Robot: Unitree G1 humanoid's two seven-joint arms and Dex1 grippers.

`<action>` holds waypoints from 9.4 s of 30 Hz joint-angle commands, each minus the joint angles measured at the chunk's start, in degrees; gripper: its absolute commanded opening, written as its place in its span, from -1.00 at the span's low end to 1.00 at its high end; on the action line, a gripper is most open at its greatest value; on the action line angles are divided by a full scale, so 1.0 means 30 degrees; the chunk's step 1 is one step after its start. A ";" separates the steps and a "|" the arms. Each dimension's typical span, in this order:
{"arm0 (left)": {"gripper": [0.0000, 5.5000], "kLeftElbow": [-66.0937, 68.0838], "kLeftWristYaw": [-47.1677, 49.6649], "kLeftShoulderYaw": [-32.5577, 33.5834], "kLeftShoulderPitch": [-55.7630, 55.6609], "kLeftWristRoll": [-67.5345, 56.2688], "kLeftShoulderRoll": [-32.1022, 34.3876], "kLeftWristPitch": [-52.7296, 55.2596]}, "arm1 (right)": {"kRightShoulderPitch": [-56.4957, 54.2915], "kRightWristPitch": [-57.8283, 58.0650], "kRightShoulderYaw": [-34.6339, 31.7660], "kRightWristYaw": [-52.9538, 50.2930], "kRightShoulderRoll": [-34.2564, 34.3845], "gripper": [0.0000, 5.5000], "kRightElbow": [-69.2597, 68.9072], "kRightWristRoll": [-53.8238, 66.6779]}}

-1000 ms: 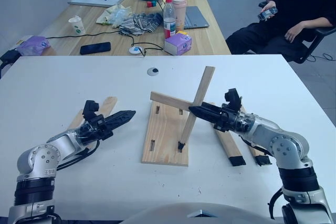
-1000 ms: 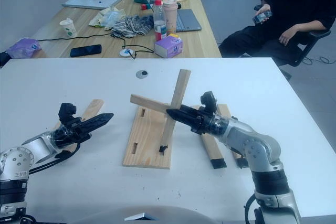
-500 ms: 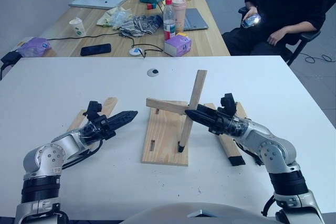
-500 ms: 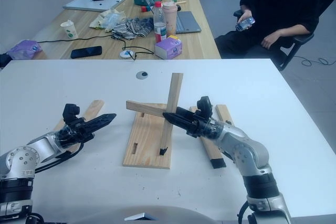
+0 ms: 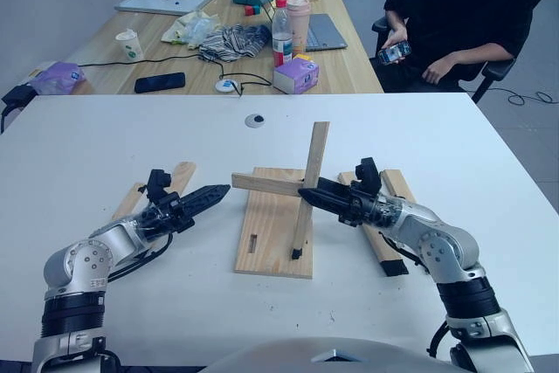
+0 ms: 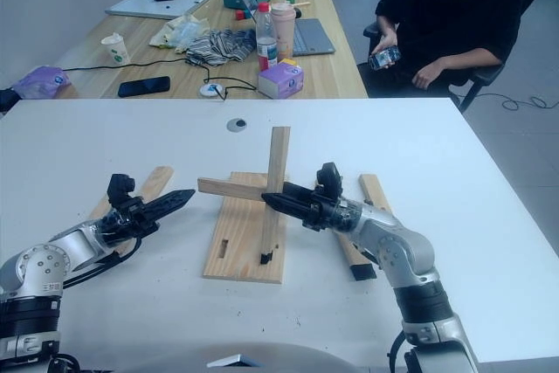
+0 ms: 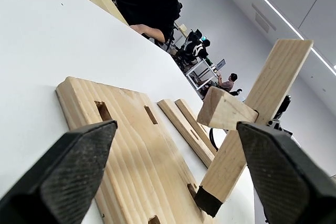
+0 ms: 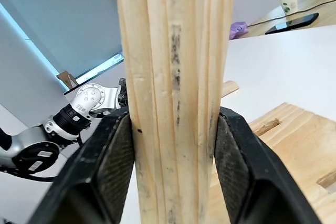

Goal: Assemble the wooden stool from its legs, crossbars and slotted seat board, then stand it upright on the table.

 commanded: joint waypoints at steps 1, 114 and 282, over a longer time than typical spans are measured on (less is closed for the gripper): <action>0.52 -0.0004 -0.0050 0.0060 -0.0266 0.0336 -0.0076 0.0006 | -0.0207 -0.0739 -0.0006 -0.0069 -0.0323 -0.26 0.1141 -0.1823; 0.52 -0.1112 0.3003 0.2352 -0.1258 0.2005 -0.0681 -0.2376 | 0.0959 0.5089 -0.5380 -0.9767 -0.2963 -0.25 -0.0434 -0.9524; -0.26 -0.1856 -0.6926 -1.4848 -0.4380 1.4757 0.6108 -0.7047 | -0.5745 -0.2967 -0.3523 0.2441 -0.2097 0.07 0.6496 -0.5978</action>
